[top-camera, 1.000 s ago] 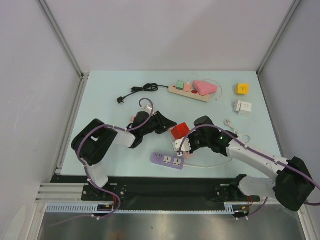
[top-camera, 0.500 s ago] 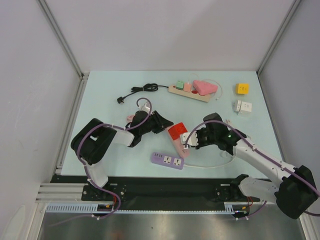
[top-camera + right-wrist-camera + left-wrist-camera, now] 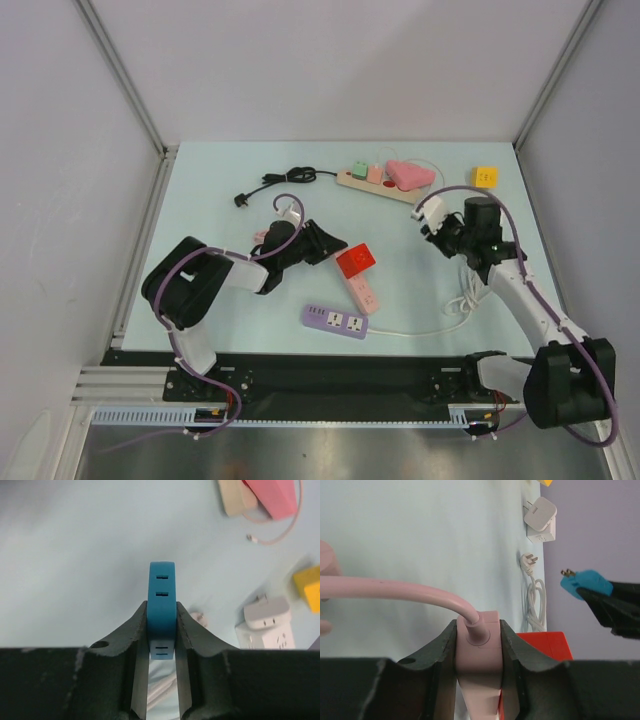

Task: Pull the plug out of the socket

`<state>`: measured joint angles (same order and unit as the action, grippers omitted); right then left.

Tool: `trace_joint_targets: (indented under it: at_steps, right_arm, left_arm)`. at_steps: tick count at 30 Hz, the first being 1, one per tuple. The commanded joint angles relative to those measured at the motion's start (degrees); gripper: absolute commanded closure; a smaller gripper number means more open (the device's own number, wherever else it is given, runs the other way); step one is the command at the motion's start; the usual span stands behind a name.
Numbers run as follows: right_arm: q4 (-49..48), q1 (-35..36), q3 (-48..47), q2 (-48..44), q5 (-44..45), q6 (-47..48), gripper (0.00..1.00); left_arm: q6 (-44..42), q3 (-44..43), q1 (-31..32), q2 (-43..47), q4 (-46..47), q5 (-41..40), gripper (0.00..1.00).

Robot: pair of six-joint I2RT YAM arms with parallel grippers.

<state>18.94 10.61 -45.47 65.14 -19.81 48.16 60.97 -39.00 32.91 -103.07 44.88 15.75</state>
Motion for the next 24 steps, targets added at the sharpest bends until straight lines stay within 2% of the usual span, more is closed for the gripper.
trace_joint_targets:
  at_steps: [1, 6, 9, 12, 20, 24]
  right_arm:
    - [-7.3, -5.7, -3.6, 3.4, -0.4, -12.3, 1.00]
    - [-9.4, -12.8, -6.6, 11.5, 4.8, -21.3, 1.00]
    - [-9.6, -16.9, -8.2, 15.9, 3.6, -24.1, 1.00]
    - [-9.9, -19.9, -9.5, 19.3, 2.0, -24.1, 1.00]
    - [-13.2, -22.3, -10.4, 25.5, 3.1, -22.5, 1.00]
    - [-13.8, -22.7, -12.2, 29.3, 5.0, -21.9, 0.95]
  left_arm:
    - [-5.3, 0.8, -0.4, 2.3, 3.4, -0.6, 1.00]
    - [-4.7, 1.1, -0.4, 2.0, 4.9, -0.1, 1.00]
    - [-4.8, 1.6, -0.3, 2.3, 5.2, -0.1, 1.00]
    - [-5.0, 2.1, -0.3, 2.5, 5.6, -0.1, 1.00]
    - [-4.1, 2.4, -0.4, 2.0, 7.4, 0.7, 1.00]
    - [-4.0, 2.6, -0.5, 2.0, 7.9, 1.0, 1.00]
